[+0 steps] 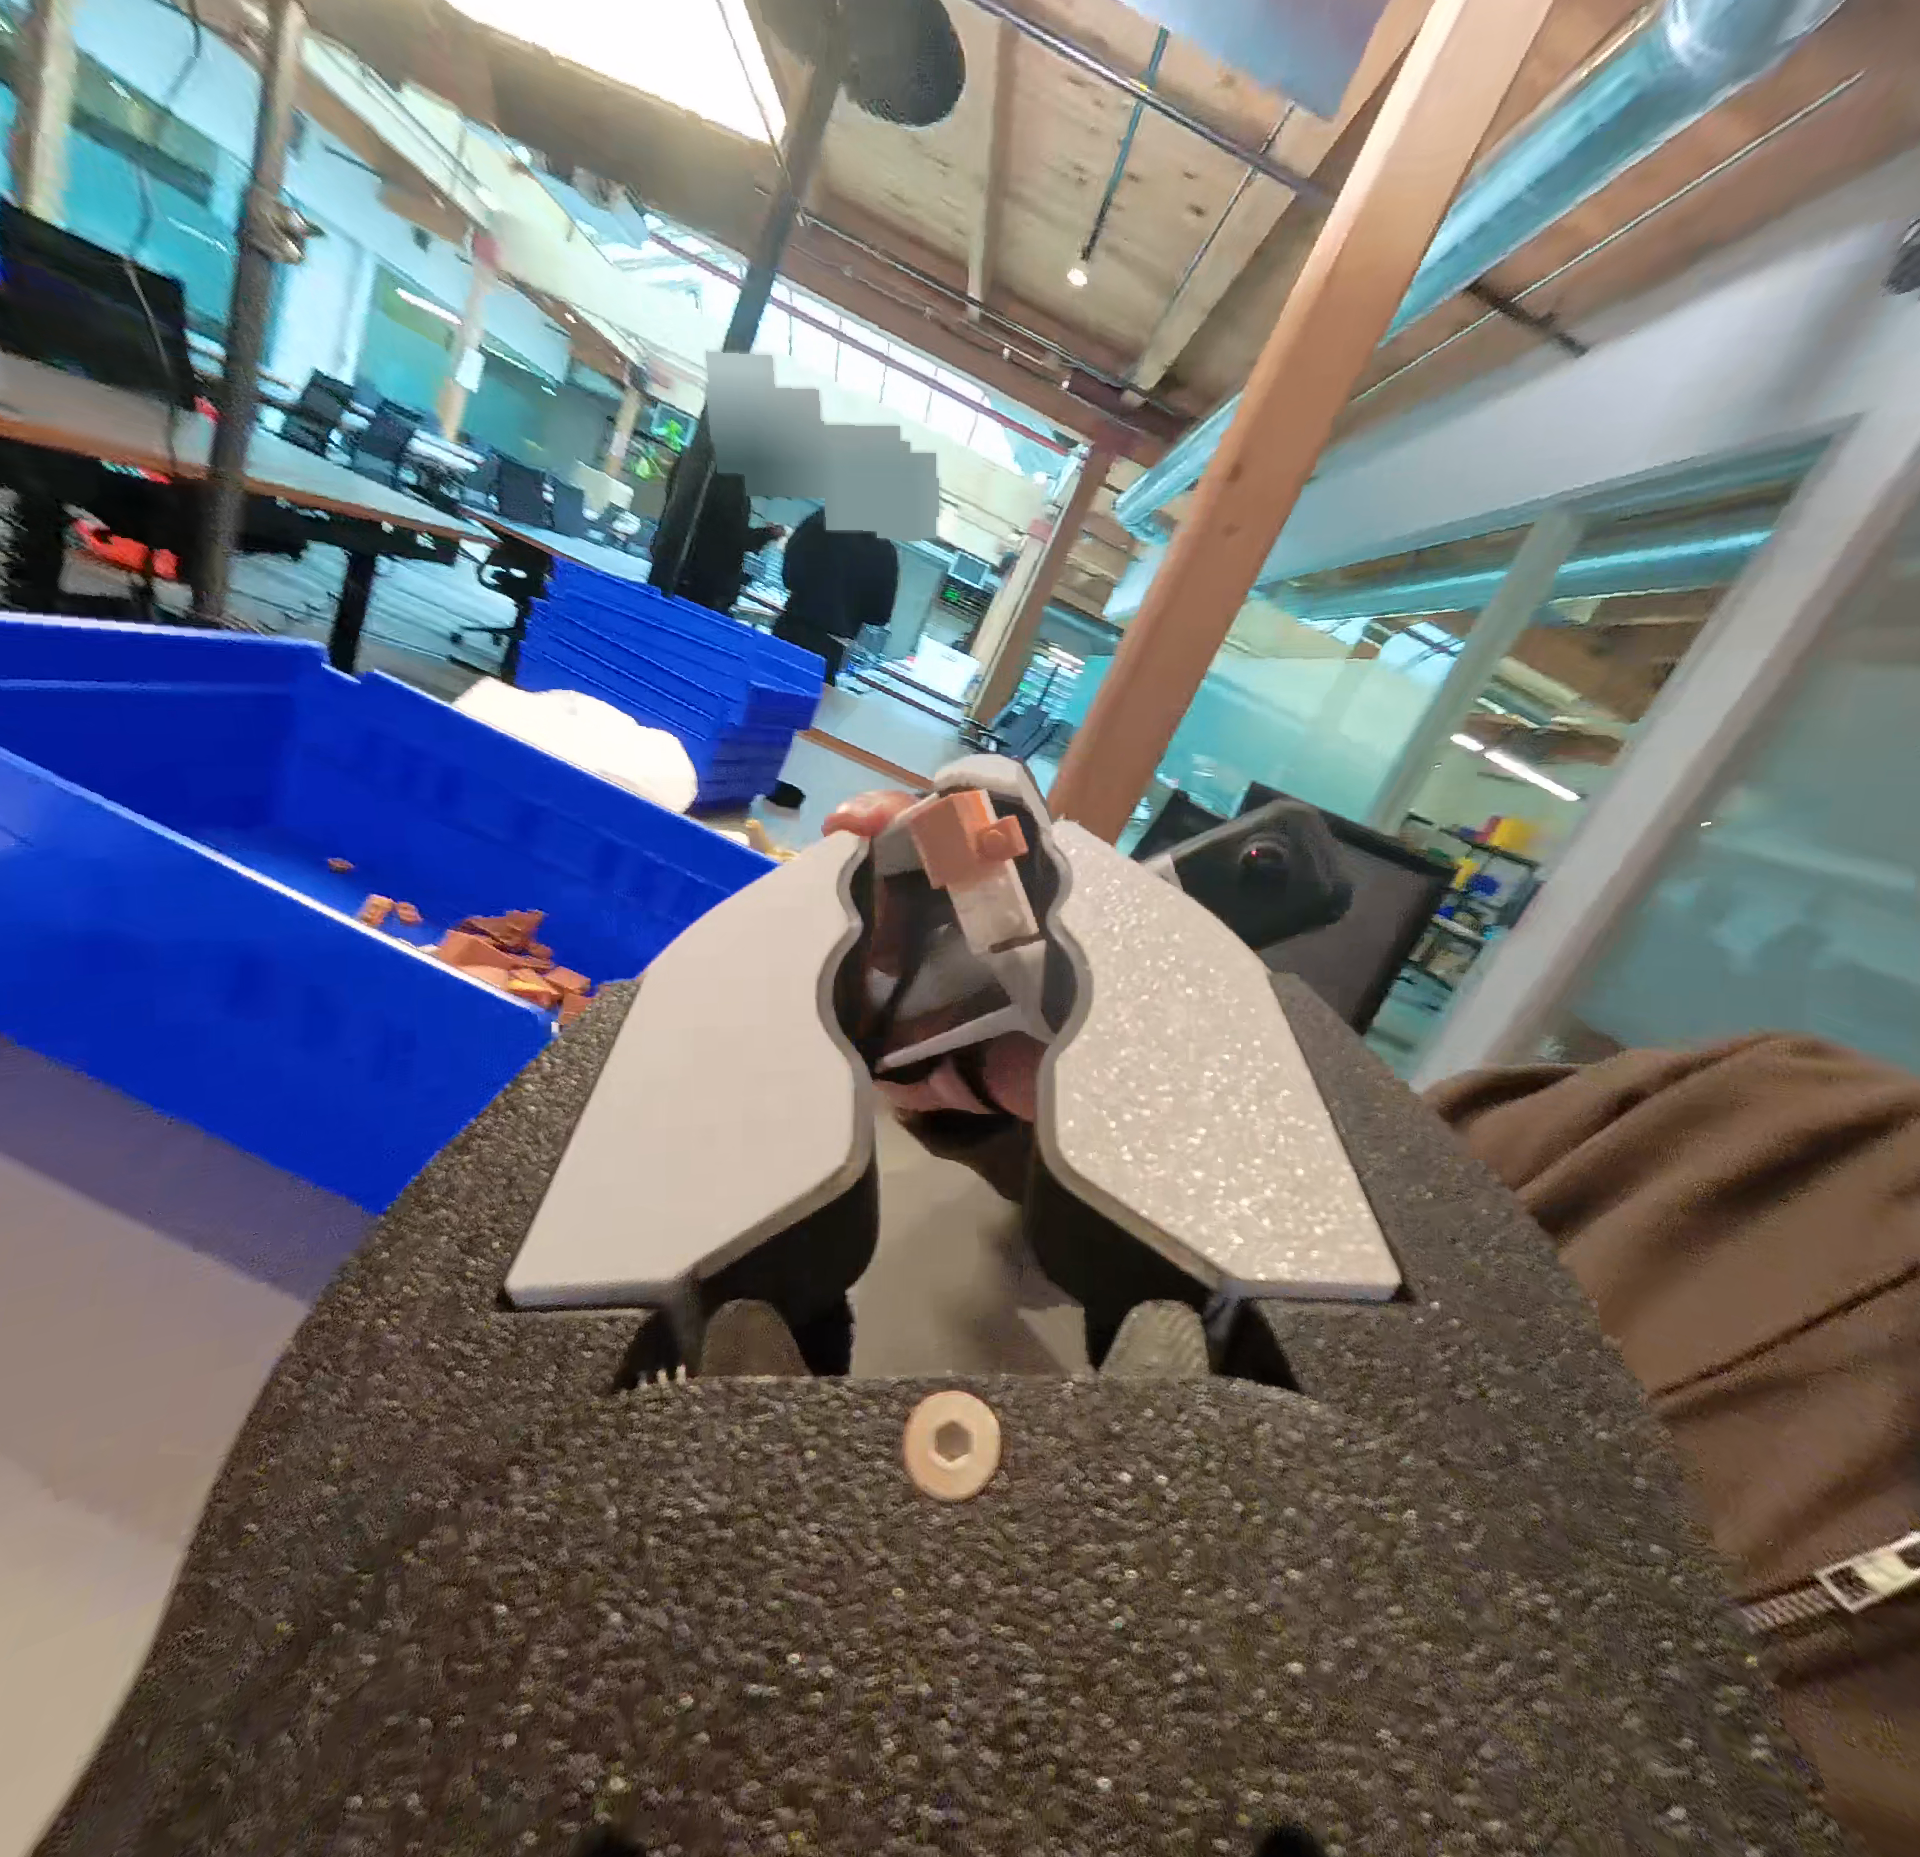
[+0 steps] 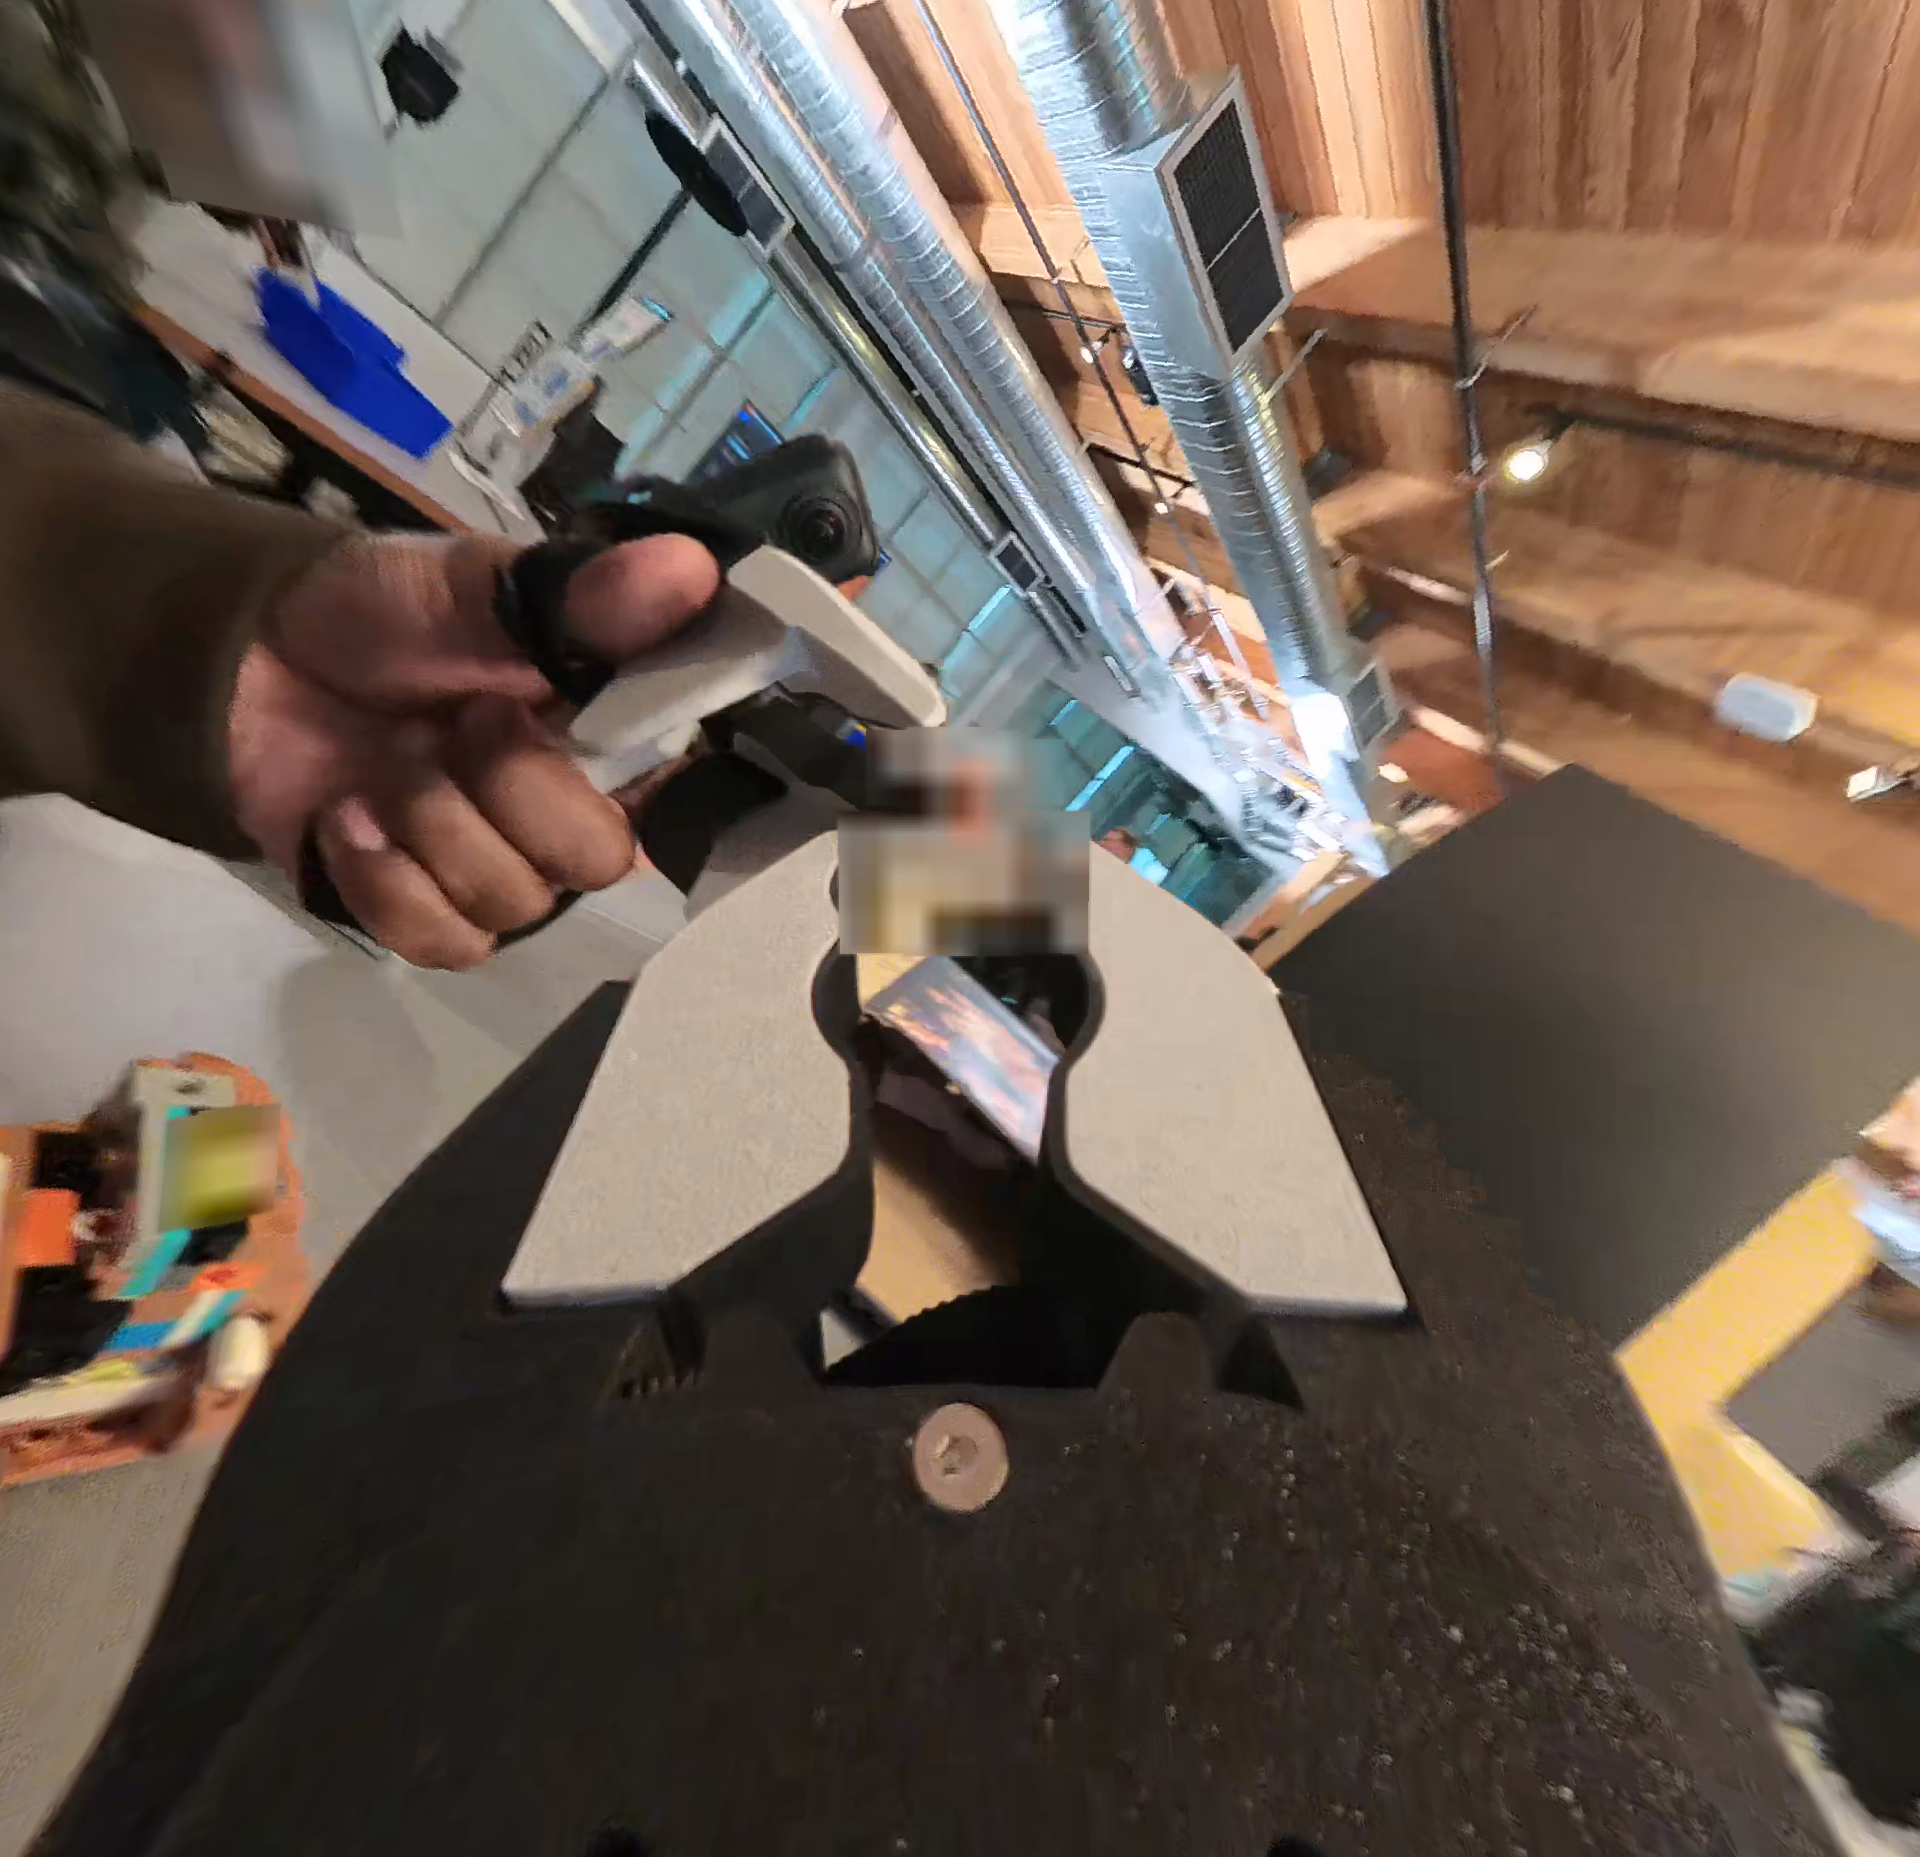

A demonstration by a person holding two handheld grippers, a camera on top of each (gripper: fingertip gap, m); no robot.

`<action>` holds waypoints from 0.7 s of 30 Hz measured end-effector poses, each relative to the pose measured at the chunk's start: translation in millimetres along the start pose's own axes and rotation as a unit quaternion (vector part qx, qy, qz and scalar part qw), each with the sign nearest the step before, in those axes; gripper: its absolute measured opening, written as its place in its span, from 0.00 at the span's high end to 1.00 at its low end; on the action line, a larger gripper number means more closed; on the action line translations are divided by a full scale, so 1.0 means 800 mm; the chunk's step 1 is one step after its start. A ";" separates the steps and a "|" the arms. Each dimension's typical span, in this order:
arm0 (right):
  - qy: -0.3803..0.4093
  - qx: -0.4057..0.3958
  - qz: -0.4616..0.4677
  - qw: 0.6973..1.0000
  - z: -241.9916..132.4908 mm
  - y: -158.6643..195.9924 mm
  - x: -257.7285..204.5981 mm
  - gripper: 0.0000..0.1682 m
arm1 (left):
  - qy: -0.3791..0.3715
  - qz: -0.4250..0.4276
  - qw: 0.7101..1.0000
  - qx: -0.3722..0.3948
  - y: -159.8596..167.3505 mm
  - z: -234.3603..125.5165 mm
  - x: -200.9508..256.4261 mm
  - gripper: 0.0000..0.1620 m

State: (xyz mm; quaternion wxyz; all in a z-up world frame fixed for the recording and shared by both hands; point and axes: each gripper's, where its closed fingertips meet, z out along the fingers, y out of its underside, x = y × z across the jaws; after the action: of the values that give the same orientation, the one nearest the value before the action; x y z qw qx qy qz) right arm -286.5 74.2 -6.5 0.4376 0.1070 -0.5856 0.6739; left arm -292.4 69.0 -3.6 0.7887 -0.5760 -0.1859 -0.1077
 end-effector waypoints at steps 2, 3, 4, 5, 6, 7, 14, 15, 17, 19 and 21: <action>0.018 -0.012 -0.067 0.998 0.000 0.001 -0.003 0.81 | 0.006 -0.014 1.000 -0.004 0.005 0.003 0.002 0.82; 0.022 -0.015 -0.094 0.995 0.000 0.001 -0.006 0.81 | 0.010 -0.015 1.000 -0.011 0.009 0.005 0.004 0.81; 0.022 -0.019 -0.120 0.992 0.000 0.002 -0.010 0.81 | 0.009 -0.011 1.000 -0.017 0.011 0.007 0.005 0.81; 0.021 -0.026 -0.147 0.989 0.000 0.005 -0.014 0.81 | 0.004 -0.003 1.000 -0.021 0.012 0.008 0.005 0.81; 0.021 -0.033 -0.174 0.984 0.000 0.007 -0.018 0.81 | 0.001 0.004 1.000 -0.025 0.013 0.008 0.006 0.81; 0.019 -0.037 -0.199 0.979 0.000 0.010 -0.022 0.81 | -0.002 0.009 0.999 -0.032 0.014 0.008 0.006 0.81; 0.016 -0.022 -0.227 0.973 -0.002 0.002 -0.029 0.81 | 0.006 0.017 0.997 -0.075 0.026 0.003 0.008 0.83; 0.014 -0.013 -0.217 0.976 -0.003 -0.002 -0.029 0.81 | 0.020 0.014 0.997 -0.074 0.026 0.003 0.012 0.83; 0.011 0.006 -0.195 0.981 -0.005 -0.011 -0.030 0.81 | 0.054 -0.001 0.996 -0.070 0.026 0.001 0.020 0.83; 0.007 0.022 -0.188 0.982 -0.008 -0.020 -0.033 0.81 | 0.080 -0.014 0.994 -0.067 0.026 -0.001 0.026 0.83; -0.001 0.032 -0.196 0.980 -0.009 -0.026 -0.039 0.81 | 0.104 -0.024 0.992 -0.065 0.027 -0.001 0.033 0.83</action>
State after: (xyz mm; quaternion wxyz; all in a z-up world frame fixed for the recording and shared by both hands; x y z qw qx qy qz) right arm -250.1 64.8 -14.9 0.5573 0.2344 -0.5320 0.5928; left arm -260.0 76.1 -11.3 0.7618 -0.6071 -0.1098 -0.1978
